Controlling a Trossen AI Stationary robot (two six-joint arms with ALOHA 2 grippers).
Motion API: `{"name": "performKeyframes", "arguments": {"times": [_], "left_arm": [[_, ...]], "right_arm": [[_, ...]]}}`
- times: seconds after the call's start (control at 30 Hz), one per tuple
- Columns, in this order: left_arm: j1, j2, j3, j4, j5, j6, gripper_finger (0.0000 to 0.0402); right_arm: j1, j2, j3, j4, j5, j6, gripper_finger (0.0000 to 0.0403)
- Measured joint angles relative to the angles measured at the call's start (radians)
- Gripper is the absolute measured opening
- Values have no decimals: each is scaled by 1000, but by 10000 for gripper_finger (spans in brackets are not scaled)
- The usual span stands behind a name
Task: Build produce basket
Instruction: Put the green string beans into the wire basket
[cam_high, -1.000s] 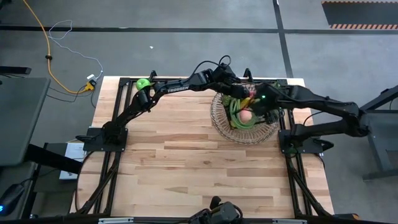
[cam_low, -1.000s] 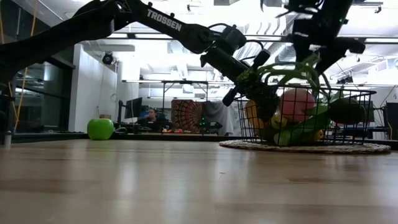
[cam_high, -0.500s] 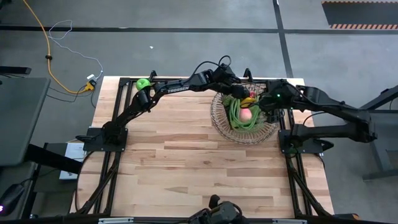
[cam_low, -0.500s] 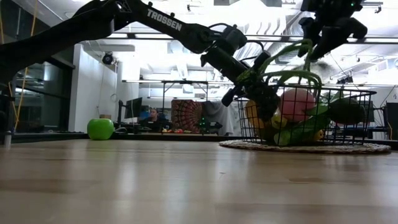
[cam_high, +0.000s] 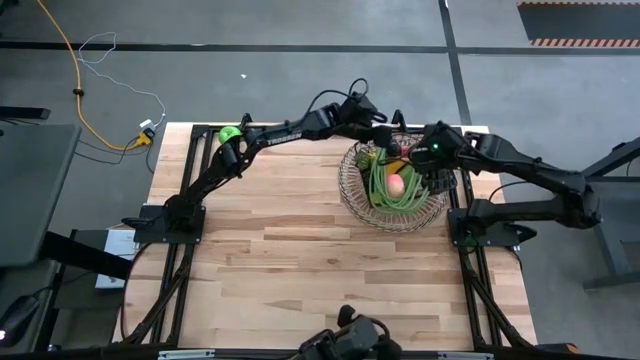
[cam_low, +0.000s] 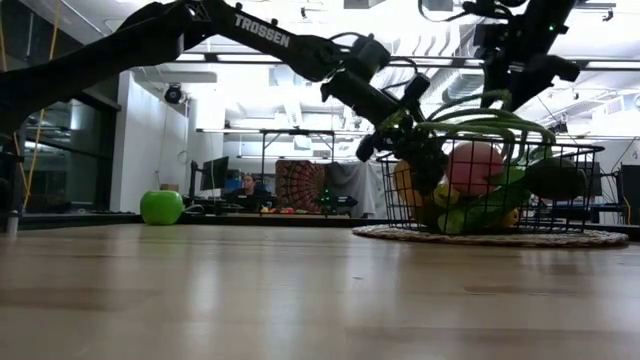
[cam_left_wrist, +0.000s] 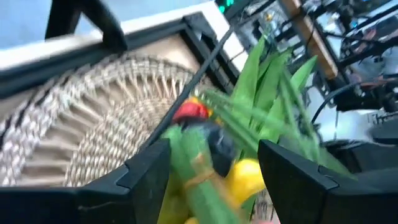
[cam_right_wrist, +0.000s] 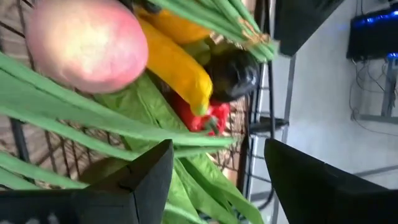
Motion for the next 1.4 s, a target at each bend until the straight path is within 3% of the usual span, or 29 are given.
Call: {"name": "performKeyframes", "arguments": {"times": [0.37,0.6,0.77,0.93,1.07,1.13,1.27,1.4], "left_arm": [[15,-1,81,38,4,26,232],[71,-89,81,138,127,26,232],[102,-199,81,122,183,126,218],[69,-353,81,-18,180,366,149],[2,-440,81,-137,169,543,52],[-30,-479,80,-178,169,602,14],[-90,-559,80,-207,115,659,5],[-137,-618,80,-236,18,719,1]], "right_arm": [[-75,-4,0,-36,15,-54,244],[-109,-71,0,7,18,-26,236],[-108,-162,0,5,-173,170,197],[-98,-232,0,-9,-450,461,114],[-15,-247,0,-35,-493,560,21],[52,-244,0,-24,-492,599,12],[213,-202,0,31,-479,722,5],[410,-128,0,29,-360,849,2]]}}
